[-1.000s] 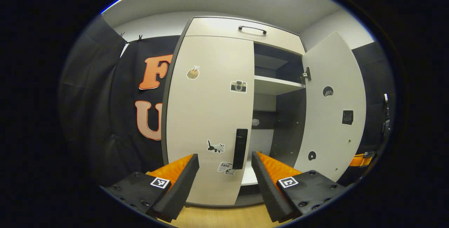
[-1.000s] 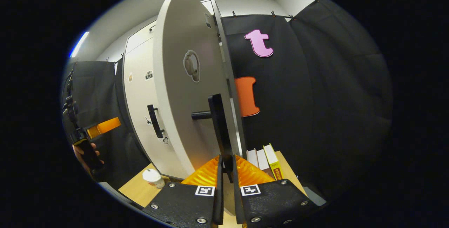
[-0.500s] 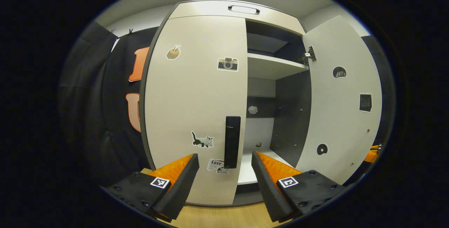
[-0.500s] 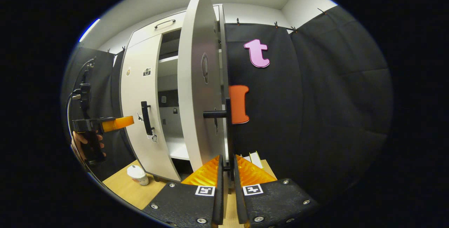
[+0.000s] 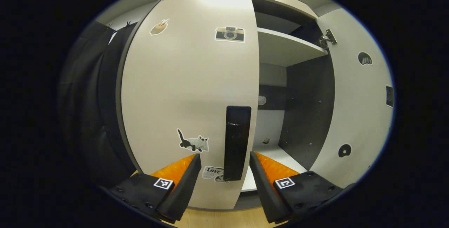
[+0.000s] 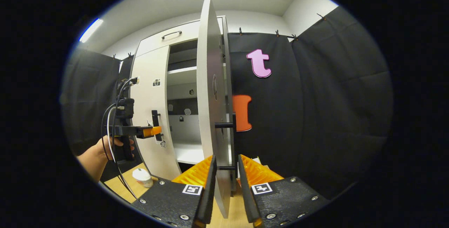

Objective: Open the right door of the double-door shoe cabinet with the right hand, and open the left door with the left hand.

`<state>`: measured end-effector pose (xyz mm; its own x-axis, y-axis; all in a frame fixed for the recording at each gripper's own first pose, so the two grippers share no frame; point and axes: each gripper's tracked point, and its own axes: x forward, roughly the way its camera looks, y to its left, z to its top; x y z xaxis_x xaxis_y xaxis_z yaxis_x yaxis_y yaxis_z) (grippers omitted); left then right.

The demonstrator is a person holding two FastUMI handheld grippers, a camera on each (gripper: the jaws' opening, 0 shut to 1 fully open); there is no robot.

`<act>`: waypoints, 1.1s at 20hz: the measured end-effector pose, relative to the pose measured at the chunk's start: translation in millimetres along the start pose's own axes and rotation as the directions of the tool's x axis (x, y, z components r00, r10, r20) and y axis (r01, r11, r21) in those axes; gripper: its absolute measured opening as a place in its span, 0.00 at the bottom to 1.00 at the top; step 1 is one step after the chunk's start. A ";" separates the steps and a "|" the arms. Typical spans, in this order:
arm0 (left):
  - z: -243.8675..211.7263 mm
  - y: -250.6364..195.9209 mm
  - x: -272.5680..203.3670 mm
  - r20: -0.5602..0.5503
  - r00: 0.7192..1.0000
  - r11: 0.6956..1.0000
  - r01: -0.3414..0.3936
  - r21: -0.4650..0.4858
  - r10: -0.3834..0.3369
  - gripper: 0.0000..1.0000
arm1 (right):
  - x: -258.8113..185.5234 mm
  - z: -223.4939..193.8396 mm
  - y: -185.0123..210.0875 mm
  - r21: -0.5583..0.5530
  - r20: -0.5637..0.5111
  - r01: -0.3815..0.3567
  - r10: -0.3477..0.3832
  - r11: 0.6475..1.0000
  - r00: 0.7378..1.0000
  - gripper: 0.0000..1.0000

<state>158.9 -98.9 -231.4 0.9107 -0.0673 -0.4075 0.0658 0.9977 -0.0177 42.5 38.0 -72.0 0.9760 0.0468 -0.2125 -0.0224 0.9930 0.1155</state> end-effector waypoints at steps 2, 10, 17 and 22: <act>-0.1 -3.9 4.5 -0.001 1.000 1.000 -0.002 0.025 0.002 0.83 | -2.9 -1.1 12.8 0.001 0.010 -0.008 0.008 1.000 1.000 0.43; -2.5 -17.3 20.7 0.024 1.000 0.996 -0.010 0.085 0.008 0.47 | -11.9 2.9 6.0 0.032 0.030 0.029 -0.030 0.999 0.999 0.56; -4.5 -16.5 16.2 0.027 1.000 0.994 -0.003 0.107 0.000 0.29 | -22.0 0.5 1.7 0.070 0.022 -0.002 0.001 0.998 1.000 0.56; -6.8 -13.8 3.5 0.012 1.000 0.999 -0.004 0.047 0.003 0.30 | -26.5 5.9 0.3 0.073 0.047 -0.022 0.018 0.997 0.999 0.56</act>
<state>158.4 -112.9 -238.8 0.9160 -0.0640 -0.3961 0.0815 0.9963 0.0273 17.8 36.3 -60.6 0.9846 0.0599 -0.1645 -0.0279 0.9813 0.1905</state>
